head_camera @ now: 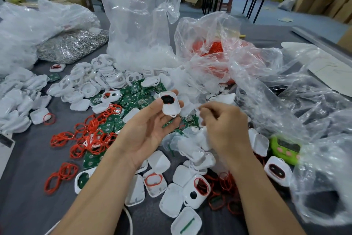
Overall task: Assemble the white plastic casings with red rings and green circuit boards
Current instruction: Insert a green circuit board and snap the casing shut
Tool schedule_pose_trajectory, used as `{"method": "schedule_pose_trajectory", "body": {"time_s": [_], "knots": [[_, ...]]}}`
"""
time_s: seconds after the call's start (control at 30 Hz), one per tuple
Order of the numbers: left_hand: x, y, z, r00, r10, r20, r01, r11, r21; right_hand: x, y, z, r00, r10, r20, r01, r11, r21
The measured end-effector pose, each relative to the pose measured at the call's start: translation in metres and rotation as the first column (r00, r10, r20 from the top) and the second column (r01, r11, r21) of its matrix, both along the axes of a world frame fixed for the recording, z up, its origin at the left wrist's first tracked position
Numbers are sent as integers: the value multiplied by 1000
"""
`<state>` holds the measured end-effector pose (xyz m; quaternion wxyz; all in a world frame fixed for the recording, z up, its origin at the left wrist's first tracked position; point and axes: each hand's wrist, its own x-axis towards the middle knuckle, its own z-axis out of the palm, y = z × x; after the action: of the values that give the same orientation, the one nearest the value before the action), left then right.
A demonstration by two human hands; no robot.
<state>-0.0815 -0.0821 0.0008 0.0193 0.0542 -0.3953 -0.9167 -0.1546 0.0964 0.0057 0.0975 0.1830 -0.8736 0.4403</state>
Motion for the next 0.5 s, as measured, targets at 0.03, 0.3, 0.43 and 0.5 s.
{"method": "schedule_pose_trajectory", "body": {"time_s": [0.03,0.3,0.43,0.5], "knots": [[0,0,0,1000,-1,-2,1,1000,-2,-2,5,2,999,-37,1,37,999,2],[-1,0,0,1000,-15,-2,15,1000,-5,1,-5,-1,998,20,53,-46,824,564],[0,-1,0,1000,-25,-13,25,1000,1,4,-2,6,994,1,114,-41,938,345],[0,0,-1,1000,-24,-12,24,1000,1,3,2,10,984,-9,175,-2,998,64]]}}
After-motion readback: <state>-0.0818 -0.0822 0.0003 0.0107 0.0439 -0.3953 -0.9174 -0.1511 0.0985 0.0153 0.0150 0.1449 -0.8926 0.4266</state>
